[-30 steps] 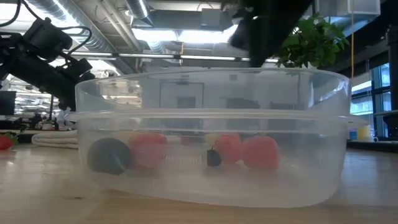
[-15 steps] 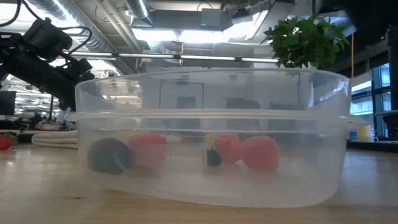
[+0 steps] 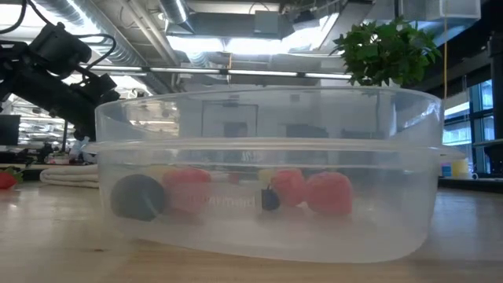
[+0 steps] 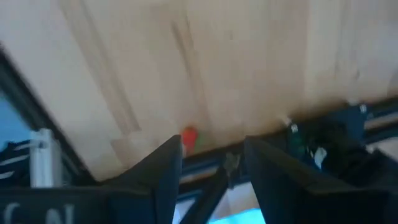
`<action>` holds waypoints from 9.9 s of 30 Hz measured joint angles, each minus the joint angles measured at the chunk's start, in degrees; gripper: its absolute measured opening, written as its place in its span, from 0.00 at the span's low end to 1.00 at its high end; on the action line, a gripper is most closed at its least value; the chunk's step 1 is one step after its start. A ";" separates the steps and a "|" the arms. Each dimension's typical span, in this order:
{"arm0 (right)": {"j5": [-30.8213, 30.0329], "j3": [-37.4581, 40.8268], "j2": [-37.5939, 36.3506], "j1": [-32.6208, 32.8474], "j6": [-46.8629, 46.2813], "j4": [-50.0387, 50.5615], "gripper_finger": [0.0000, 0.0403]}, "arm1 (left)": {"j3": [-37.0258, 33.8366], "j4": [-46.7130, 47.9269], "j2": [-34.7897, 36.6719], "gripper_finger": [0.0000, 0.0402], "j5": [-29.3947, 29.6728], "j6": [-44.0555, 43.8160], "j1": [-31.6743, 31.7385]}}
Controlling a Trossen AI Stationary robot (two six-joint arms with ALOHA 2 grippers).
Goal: Pick and placing Produce into tupperware
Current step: Put the right strawberry into the transparent bin, then put the top strawberry into the transparent bin
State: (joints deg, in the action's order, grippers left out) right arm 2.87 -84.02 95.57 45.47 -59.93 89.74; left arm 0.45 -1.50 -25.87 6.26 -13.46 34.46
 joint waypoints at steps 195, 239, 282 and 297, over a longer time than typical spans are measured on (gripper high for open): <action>-1.72 -6.55 28.48 -23.14 41.33 -67.16 0.32 | -0.02 -0.01 0.00 0.62 -0.01 -2.44 0.00; -16.89 -6.57 5.47 -30.77 49.46 -44.97 0.53 | 0.00 -0.44 0.00 0.62 0.00 -3.01 0.00; -13.75 -6.50 4.75 -59.56 66.19 -37.22 0.79 | 0.00 0.26 0.00 0.62 -1.51 -2.90 0.00; -7.61 -6.48 14.69 -63.21 50.80 -38.87 0.81 | 0.00 0.26 0.00 0.62 -1.49 -2.46 0.00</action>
State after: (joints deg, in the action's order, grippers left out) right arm -4.74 -90.50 110.25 -17.74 -9.13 50.87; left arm 0.45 -1.23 -25.87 4.78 -15.92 34.46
